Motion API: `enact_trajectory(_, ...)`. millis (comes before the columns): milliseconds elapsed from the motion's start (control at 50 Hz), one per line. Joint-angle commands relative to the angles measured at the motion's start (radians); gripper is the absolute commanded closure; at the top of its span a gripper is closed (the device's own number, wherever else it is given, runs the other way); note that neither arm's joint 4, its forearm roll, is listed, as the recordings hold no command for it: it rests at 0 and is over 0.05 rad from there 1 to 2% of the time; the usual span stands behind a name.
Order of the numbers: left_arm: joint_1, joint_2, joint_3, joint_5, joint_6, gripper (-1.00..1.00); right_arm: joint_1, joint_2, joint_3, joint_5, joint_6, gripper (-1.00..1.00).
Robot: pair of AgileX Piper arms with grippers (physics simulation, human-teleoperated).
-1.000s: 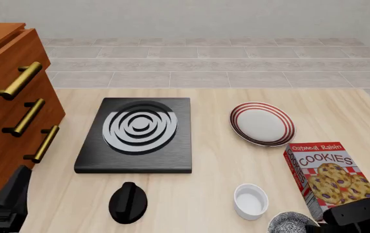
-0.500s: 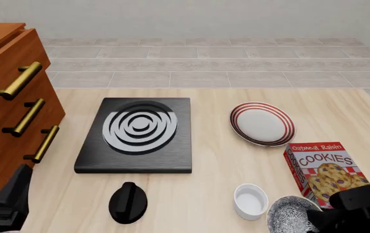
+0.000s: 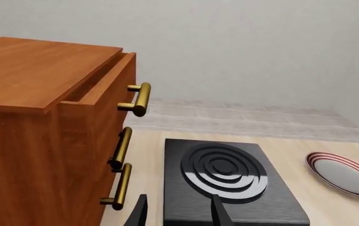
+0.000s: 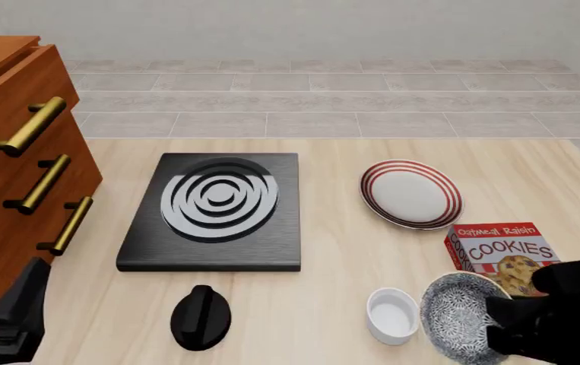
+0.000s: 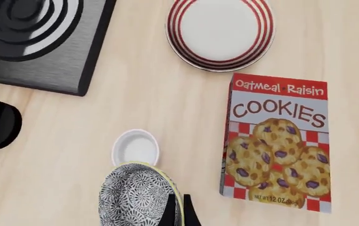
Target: Pick the akita bowl next to the ramekin and place it on the plate.
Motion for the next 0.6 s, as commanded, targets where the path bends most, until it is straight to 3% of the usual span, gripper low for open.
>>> enact_trajectory(20, 0.001, -0.01, 0.0, 0.01, -0.001, -1.0, -0.004, 0.019, -0.04, -0.017, 0.036, 1.0)
enact_trajectory(600, 0.005, -0.012, 0.0, 0.008, -0.009, -1.0, -0.049, 0.132, -0.135, -0.1, 0.047, 1.0)
